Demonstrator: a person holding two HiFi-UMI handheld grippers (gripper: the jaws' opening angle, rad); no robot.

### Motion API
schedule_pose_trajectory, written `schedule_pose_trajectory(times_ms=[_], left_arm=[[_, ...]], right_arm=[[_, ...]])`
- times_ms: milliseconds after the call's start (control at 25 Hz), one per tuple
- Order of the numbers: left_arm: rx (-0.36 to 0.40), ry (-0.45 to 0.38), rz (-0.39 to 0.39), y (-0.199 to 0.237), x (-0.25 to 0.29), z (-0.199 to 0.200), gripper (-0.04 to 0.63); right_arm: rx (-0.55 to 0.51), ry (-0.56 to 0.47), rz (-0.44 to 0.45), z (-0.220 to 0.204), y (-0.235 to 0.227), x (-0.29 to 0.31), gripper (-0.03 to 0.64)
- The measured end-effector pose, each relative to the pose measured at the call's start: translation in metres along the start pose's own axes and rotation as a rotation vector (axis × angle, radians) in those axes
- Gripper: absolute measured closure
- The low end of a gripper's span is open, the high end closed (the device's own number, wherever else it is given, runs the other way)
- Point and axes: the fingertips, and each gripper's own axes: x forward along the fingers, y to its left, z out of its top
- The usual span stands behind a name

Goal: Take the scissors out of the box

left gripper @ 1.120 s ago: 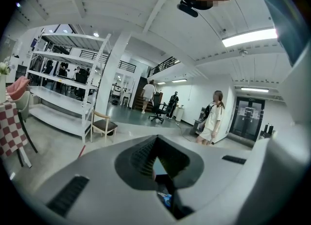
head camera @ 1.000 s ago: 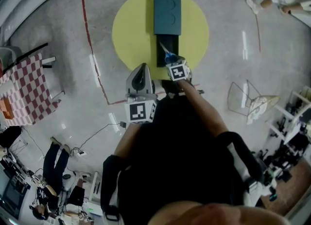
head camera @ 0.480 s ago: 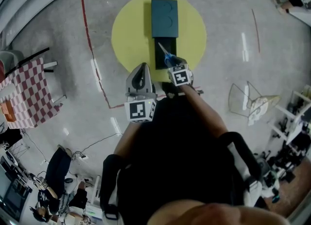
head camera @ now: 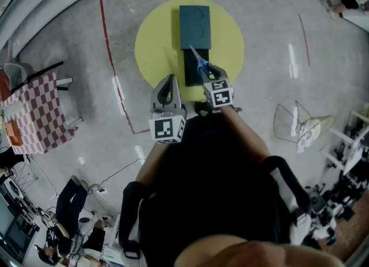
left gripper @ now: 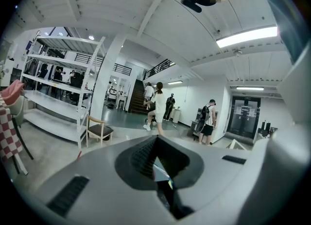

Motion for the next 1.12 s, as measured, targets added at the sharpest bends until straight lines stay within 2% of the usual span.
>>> schedule_pose_trajectory(times_ms=[360,760,960,1120], left_arm=[[0.002,-0.022,-0.016,-0.001,0.009,0.013,0.6],[0.052,-0.045,-0.043,-0.009,0.018,0.021,0.6],[0.036,-0.086,-0.046,-0.016,0.021,0.033,0.6],[0.063,-0.08,-0.056,-0.023,0.018,0.031,0.6]], right_arm=[[0.009,-0.226,-0.009,0.072,-0.005,-0.051,0.537],[-0.014,-0.458,-0.041,0.121,-0.014,-0.119,0.537],[-0.031,-0.575,-0.034,0.142,-0.01,-0.153,0.537],[-0.052,-0.64,-0.017,0.151,-0.003,-0.179,0.537]])
